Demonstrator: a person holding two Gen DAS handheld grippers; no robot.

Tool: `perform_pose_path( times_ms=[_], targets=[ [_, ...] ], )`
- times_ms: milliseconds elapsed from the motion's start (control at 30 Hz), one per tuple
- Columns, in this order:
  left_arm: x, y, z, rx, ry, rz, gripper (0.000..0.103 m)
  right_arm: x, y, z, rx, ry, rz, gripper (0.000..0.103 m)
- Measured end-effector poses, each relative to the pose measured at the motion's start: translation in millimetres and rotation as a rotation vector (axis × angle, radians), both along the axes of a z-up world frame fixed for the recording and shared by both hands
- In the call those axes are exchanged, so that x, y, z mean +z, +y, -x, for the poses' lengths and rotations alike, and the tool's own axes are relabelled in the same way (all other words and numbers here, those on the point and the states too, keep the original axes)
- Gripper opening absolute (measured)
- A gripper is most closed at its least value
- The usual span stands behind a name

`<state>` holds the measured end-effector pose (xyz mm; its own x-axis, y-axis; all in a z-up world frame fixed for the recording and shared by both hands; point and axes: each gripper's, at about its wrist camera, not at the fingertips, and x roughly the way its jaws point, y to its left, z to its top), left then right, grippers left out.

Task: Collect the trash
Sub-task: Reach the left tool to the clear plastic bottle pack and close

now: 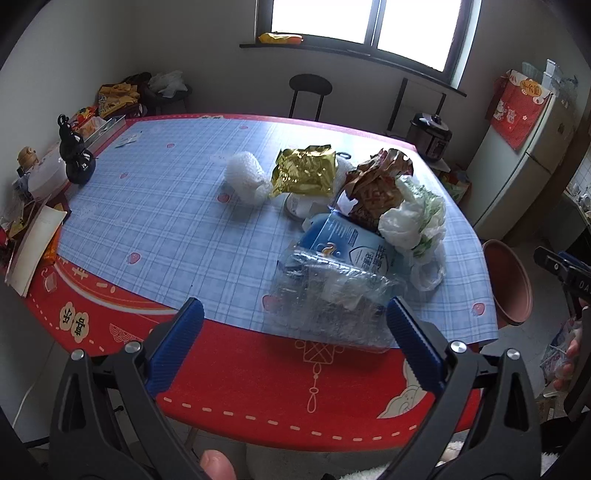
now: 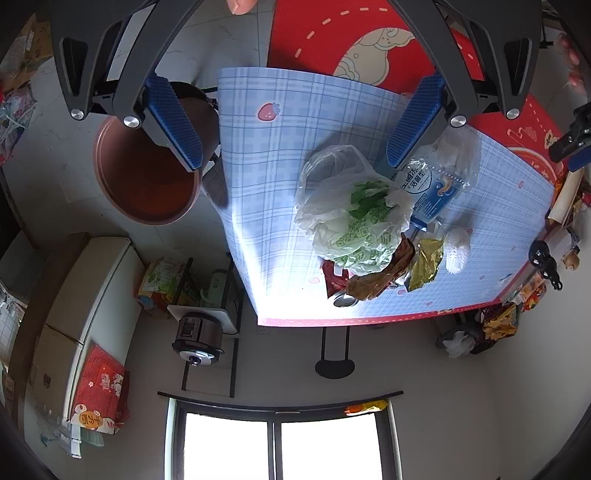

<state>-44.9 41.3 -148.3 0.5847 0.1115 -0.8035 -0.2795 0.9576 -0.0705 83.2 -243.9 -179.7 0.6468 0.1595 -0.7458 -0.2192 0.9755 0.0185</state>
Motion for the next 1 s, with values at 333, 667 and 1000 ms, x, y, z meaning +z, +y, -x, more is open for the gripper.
perform_pose_path(
  times_ms=[333,667,1000],
  targets=[
    [-39,46,-26,-0.151,0.002,0.082,0.097,-23,47,-12,-0.013,0.090,-0.020,0.098],
    [-117,70,-71,-0.371,0.129,0.271,0.089,-61,73,-23,-0.114,0.188,0.017,0.098],
    [-172,96,-115,-0.427,0.192,0.547,0.083,-71,90,-19,-0.194,0.202,0.053,0.098]
  ],
)
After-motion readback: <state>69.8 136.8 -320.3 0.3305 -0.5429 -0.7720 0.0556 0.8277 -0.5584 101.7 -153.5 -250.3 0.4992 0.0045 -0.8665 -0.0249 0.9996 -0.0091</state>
